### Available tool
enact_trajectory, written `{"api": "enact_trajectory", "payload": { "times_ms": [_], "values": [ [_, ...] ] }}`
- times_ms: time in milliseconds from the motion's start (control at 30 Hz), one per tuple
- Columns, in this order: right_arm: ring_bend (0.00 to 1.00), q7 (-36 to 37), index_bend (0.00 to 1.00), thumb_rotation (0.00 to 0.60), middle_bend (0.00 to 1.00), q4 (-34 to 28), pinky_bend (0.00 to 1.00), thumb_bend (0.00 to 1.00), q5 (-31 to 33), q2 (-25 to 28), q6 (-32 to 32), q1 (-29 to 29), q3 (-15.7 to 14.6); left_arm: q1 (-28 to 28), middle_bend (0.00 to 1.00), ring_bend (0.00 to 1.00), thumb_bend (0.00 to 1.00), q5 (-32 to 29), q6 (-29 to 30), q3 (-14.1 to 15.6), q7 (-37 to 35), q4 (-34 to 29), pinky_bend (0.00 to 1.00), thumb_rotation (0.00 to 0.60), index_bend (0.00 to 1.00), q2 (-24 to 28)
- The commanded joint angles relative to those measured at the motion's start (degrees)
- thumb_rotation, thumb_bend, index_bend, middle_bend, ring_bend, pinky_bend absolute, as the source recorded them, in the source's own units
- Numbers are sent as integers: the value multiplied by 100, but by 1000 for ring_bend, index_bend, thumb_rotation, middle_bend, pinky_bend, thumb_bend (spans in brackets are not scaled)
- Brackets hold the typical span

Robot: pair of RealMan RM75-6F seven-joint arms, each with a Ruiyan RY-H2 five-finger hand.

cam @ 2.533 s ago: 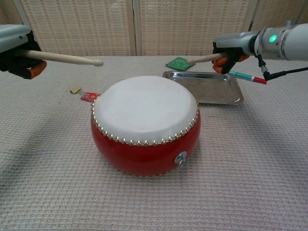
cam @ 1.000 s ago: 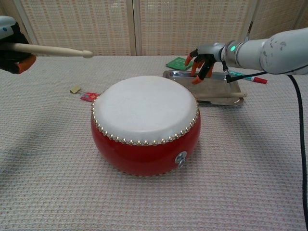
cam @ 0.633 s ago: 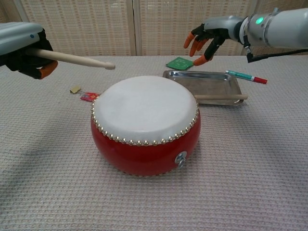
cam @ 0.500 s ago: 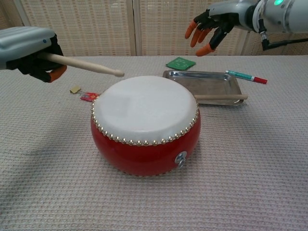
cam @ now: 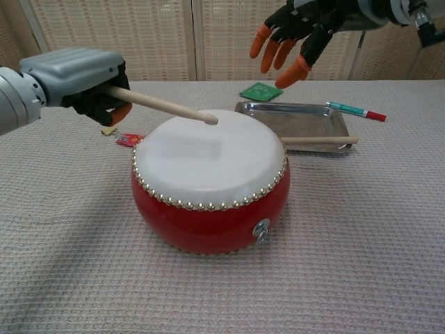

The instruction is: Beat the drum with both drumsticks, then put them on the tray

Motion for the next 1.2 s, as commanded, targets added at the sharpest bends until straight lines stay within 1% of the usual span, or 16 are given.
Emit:
{"api": "enact_trajectory", "payload": {
  "times_ms": [33,100,167,333,667,800,900,1100,1200],
  "values": [
    [262,-130,282,600,309,-74,476,82,189,-115,51,183,-101,-81,1000,1000,595,-148,28,-65,145,-50,1000,600,979,-71],
    [266,-245,284,600,310,-76,482,76,339,-250,150,363,-151,-141,1000,1000,580,-298,61,-99,303,-84,1000,600,977,-109],
    [266,-434,284,600,310,-26,483,71,525,-520,227,669,-187,-236,1000,1000,580,-473,116,-186,471,-104,1000,600,975,-167],
    [266,-678,284,600,310,-26,486,65,978,-771,460,1071,-313,-368,1000,1000,580,-781,239,-244,734,-118,1000,600,971,-257],
    [266,-910,284,600,310,189,487,61,1402,-1182,695,1498,-437,-567,1000,1000,579,-1061,345,-277,876,-168,1000,600,970,-364],
    [277,-974,301,600,323,280,496,61,1507,-1353,797,1622,-441,-657,1000,1000,579,-1172,380,-297,933,-179,1000,600,968,-404],
    [296,-1003,327,600,348,326,512,61,1564,-1476,929,1673,-429,-720,1000,1000,579,-1216,421,-272,1013,-156,1000,600,967,-451],
    [403,-1095,432,600,472,367,589,66,1625,-1722,1356,1695,-405,-804,1000,1000,579,-1206,588,-208,1185,-43,1000,600,962,-551],
    [464,-1139,492,600,532,405,634,117,1637,-1872,1569,1681,-370,-830,1000,1000,580,-1197,659,-186,1236,-17,1000,600,960,-595]
  ]
}}
